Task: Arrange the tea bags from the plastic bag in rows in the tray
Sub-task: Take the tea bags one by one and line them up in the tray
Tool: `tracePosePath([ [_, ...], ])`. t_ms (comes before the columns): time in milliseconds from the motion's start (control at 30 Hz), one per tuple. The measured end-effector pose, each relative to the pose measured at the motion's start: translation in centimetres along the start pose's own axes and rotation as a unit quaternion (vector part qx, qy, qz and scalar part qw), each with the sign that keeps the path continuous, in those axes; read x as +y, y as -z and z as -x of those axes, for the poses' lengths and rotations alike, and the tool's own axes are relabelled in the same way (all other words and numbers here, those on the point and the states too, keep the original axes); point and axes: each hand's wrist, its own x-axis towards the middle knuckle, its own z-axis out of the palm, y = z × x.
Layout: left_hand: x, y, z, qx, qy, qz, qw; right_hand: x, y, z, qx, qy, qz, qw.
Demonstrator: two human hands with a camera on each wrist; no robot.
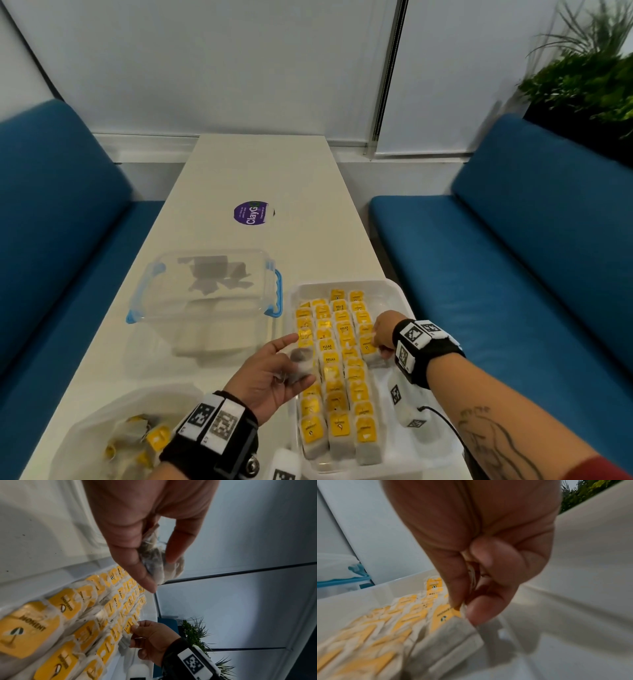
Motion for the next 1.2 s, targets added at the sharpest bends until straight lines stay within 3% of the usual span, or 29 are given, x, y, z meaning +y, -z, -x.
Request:
tracePosePath([
  [100, -0.1, 0.1, -0.2, 0.013, 0.011, -0.017, 1.000, -0.9, -0.5, 0.4, -0.003, -0.023, 0.119, 0.993],
  [133, -0.1, 0.0, -0.2, 0.013, 0.013, -0.017, 1.000, -1.1, -0.6, 0.6, 0.035, -0.025, 0.148, 0.988],
  [200, -0.2, -0.1, -0.2, 0.013, 0.012, -0.021, 1.000, -1.6, -0.5, 1.8, 0.118, 0.018, 0.101, 0.988],
  [267, -0.2, -0.4, -0.2, 0.015, 0.006, -0.032, 0.999, -2.3, -0.3, 3.7, 0.155, 0.107, -0.013, 0.982],
  [333, -0.2, -0.8, -0.1, 0.015, -0.001, -0.045, 0.999, -3.8, -0.2, 6.1, 0.098, 0.200, -0.103, 0.969],
  [433, -0.5, -1.2, 0.2, 0.010, -0.008, -0.076, 0.997, -5.6, -0.6, 9.4, -0.025, 0.269, -0.182, 0.945],
  [533, -0.7, -1.5, 0.7, 0.005, -0.019, -0.108, 0.994, -6.1, -1.6, 10.5, -0.031, 0.311, -0.160, 0.936],
  [600, -0.8, -1.7, 0.9, 0.001, -0.021, -0.110, 0.994, -6.1, -2.2, 10.6, -0.006, 0.313, -0.134, 0.940],
  [767, -1.0, -1.7, 1.5, 0.003, -0.033, -0.106, 0.994, -5.1, -1.9, 11.1, 0.034, 0.298, -0.197, 0.933],
  [900, -1.1, -1.7, 1.6, -0.007, -0.042, -0.106, 0.993, -5.0, -1.8, 11.8, 0.061, 0.315, -0.163, 0.933],
  [1033, -0.9, -1.8, 1.7, 0.000, -0.050, -0.121, 0.991, -4.7, -1.3, 12.4, 0.034, 0.287, -0.202, 0.936],
  [1200, -0.9, -1.8, 1.4, 0.019, -0.057, -0.135, 0.989, -4.3, -0.8, 12.6, 0.052, 0.307, -0.117, 0.943],
])
